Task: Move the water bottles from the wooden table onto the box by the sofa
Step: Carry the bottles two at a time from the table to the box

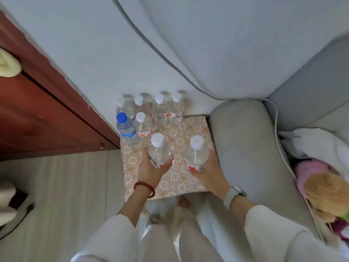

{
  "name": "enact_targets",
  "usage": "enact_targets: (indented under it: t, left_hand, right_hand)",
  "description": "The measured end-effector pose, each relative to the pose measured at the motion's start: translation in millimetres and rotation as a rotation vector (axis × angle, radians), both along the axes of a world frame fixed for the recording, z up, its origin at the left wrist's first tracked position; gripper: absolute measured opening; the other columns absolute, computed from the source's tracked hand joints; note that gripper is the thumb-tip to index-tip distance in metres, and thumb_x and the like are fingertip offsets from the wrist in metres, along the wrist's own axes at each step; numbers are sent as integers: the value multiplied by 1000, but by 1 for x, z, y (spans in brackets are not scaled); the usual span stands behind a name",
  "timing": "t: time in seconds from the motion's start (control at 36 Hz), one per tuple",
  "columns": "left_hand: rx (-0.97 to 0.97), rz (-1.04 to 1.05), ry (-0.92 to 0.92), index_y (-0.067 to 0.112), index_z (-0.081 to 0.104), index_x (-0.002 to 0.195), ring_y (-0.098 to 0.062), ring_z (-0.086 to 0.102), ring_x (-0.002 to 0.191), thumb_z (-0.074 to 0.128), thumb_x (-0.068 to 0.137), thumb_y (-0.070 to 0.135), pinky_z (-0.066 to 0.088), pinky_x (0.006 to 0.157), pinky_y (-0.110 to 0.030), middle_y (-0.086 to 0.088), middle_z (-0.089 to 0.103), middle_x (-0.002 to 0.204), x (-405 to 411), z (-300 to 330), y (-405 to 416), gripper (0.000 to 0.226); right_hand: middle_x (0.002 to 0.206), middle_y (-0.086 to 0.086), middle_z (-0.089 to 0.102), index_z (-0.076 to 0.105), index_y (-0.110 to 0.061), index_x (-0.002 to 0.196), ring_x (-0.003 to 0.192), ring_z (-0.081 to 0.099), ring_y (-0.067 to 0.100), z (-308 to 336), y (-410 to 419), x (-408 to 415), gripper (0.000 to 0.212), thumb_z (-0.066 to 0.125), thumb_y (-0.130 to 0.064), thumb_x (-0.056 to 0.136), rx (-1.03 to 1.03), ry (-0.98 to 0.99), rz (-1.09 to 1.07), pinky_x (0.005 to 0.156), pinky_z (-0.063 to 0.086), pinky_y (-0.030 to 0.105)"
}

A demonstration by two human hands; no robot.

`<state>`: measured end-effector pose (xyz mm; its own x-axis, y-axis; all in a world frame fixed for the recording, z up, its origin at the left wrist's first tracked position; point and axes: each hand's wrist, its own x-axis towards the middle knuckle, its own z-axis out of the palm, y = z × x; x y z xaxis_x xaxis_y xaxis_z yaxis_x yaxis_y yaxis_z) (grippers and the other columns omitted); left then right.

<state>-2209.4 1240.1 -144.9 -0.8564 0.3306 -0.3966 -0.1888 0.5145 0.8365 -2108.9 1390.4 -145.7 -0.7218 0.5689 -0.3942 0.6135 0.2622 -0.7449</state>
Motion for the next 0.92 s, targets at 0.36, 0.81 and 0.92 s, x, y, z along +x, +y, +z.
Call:
enact_targets:
  t: [0.36, 0.81, 0.92]
  left_hand:
    - [-105, -46, 47, 17, 34, 132, -19, 55, 99, 79, 66, 14, 50, 84, -35, -2, 57, 118, -63, -94, 63, 80]
    - [-201, -186, 322, 19, 40, 132, -18, 46, 121, 76, 71, 25, 51, 87, -39, -1, 43, 136, -64, -63, 55, 71]
    - [-260, -205, 476, 18, 50, 127, -23, 51, 114, 74, 73, 24, 49, 84, -38, -4, 54, 124, -70, -47, 55, 59]
  right_hand:
    - [117, -1, 48, 28, -15, 129, 106, 51, 15, -101, 45, -87, 74, 76, -19, 72, -47, 114, -90, 78, 44, 13]
    - [144, -6, 29, 19, -32, 140, 131, 33, 9, -80, 47, -76, 81, 71, -32, 77, -83, 118, 138, 108, 37, 32]
    - [136, -6, 38, 28, -29, 139, 115, 40, 1, -52, 55, -83, 68, 65, -31, 82, 171, 146, 269, 83, 39, 9]
